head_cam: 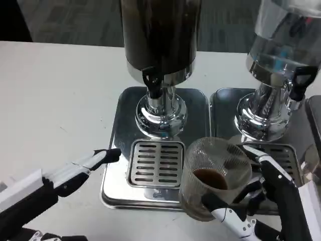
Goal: Grasp the cup under the faucet to collect the drink, then remove the cup.
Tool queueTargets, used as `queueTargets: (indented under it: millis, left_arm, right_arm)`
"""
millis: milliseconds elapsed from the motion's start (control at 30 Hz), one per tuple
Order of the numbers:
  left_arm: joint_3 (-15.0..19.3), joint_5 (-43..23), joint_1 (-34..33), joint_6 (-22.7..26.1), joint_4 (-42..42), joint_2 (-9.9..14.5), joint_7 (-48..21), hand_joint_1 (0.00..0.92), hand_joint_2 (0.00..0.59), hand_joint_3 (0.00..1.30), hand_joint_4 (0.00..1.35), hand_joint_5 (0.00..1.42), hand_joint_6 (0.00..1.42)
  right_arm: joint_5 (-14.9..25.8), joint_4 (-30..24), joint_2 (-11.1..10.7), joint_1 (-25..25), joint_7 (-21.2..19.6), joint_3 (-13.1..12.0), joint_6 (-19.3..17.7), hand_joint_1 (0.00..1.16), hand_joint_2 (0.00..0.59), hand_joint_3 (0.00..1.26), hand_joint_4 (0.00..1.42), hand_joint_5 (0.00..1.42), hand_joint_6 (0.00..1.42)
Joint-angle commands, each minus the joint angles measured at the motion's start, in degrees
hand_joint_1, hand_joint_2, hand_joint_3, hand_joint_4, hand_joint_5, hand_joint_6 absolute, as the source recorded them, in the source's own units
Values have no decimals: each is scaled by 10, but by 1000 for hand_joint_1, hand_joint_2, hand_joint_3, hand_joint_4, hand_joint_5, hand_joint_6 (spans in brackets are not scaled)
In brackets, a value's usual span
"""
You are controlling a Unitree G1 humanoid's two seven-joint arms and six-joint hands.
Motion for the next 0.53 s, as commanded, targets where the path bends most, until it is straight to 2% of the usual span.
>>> queueTargets:
  millis: [33,533]
  left_arm:
    - [-3,-7,-2,4,-5,7,-8,0,101,0,0,0,90]
    - [-7,-7,-4,-1,2,7,-11,0,101,0,0,0,90]
  right_arm:
    - [7,-16,7,-3,-7,-1,-32,760,209,509,593,801,1050]
    - [9,-15,10,-2,-5,-7,-38,767,204,510,601,818,1056]
